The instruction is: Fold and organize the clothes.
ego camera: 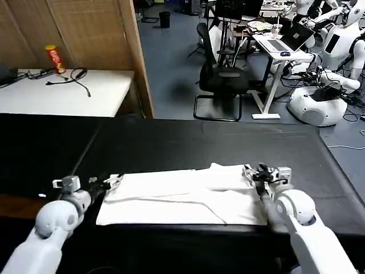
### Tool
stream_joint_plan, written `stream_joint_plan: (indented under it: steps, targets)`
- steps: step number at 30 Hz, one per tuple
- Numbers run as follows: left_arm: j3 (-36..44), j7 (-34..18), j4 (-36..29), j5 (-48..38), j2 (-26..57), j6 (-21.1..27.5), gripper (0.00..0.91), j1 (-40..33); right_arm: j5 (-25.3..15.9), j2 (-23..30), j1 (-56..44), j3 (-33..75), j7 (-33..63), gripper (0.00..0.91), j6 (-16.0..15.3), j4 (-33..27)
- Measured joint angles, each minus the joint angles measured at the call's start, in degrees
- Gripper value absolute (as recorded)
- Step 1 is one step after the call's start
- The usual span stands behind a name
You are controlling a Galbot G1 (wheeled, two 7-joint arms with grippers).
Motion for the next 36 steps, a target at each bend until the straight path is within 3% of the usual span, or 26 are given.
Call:
stream_joint_plan:
  steps: [8,15,19,20,21,22,23,36]
  targets:
    - [0.01,0.18,-0.18,0.63,0.22,0.83,0.000,0.71,-0.45,0.44,-0.48,0.15,-0.17,0.068,0.11,0.10]
    - [1.05,2.19,1.44,5.20,-0.52,-1.88,0.000,-0.28,-5.56,1.86,-1.70,1.05,1.66,0.029,3.45,0.12]
    - [2.54,3.18,3.24,7.99,-0.53,-3.66,0.000,-2.24,-6.24,3.06,-2.13,1.61,2.21,0.029,3.81,0.55]
    - [2.93,3.22,3.68,8.10,-0.53,-3.79,0.273,-2.84,-6.22,3.19,-2.17,1.64,1.85,0.049,3.71,0.70]
    - [3.30,3.19,3.87,8.17,-0.59,-3.70,0.878,-3.51,-6.13,3.22,-2.28,1.73,1.26,0.146,3.49,0.89]
    - [3.47,3.17,3.90,8.46,-0.64,-3.61,0.878,-3.99,-6.08,3.18,-2.46,1.93,0.54,0.341,3.27,1.14]
    - [3.49,3.27,3.89,8.92,-0.64,-3.68,0.878,-4.27,-6.01,3.01,-2.75,2.19,-0.48,0.878,3.01,1.58]
    - [-0.89,3.25,-1.10,10.32,0.77,-4.87,0.878,0.73,-2.67,0.14,-10.29,7.28,-3.05,0.878,2.64,14.00]
